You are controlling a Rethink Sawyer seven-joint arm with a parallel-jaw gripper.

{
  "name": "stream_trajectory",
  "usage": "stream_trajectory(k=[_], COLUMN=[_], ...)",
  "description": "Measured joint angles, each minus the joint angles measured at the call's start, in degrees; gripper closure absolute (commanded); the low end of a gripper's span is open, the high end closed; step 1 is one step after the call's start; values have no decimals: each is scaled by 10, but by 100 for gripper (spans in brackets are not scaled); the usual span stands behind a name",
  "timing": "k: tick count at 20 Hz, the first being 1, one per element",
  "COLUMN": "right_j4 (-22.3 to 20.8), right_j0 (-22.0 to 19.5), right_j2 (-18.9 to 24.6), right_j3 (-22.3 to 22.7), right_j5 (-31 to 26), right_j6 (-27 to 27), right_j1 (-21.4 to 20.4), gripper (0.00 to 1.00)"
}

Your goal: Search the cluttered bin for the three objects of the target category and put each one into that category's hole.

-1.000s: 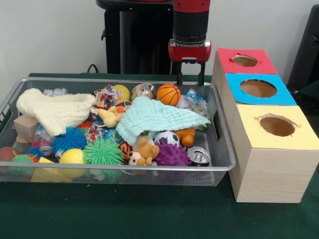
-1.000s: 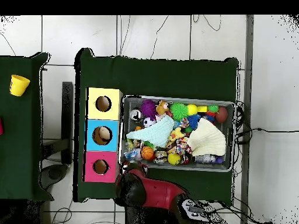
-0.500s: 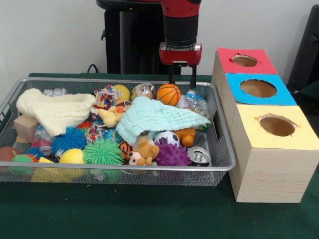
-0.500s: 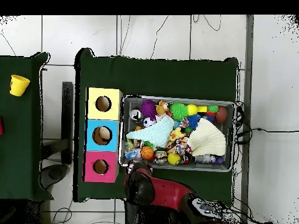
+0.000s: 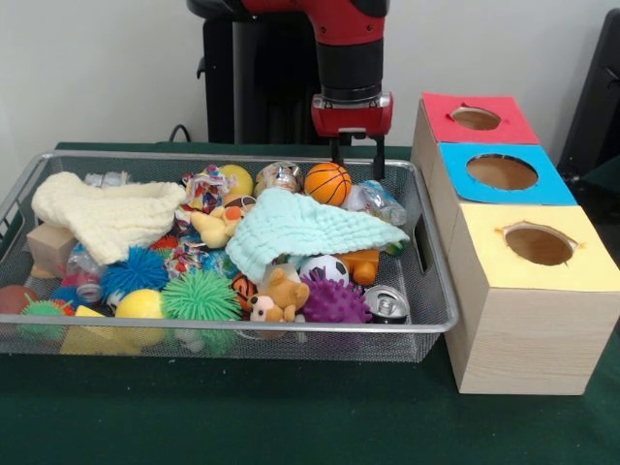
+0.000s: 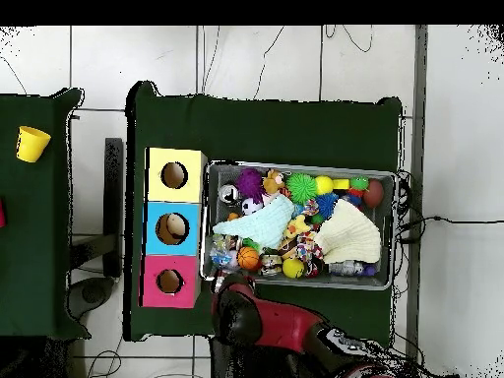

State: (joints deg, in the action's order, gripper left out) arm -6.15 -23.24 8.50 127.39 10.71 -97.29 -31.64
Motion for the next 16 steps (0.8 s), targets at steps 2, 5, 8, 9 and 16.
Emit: stream_trajectory(k=[2, 5, 8, 9, 16], right_j4=[0, 0, 0, 0, 17], right_j0=[0, 1, 3, 3, 10], right_j2=[5, 11, 16, 16, 28], right_j3=[0, 0, 0, 0, -1], right_j5=[0, 0, -2, -4, -37], right_j6=[0, 0, 0, 0, 0], right_j1=[0, -3, -12, -14, -38], gripper=[0, 0, 0, 0, 0])
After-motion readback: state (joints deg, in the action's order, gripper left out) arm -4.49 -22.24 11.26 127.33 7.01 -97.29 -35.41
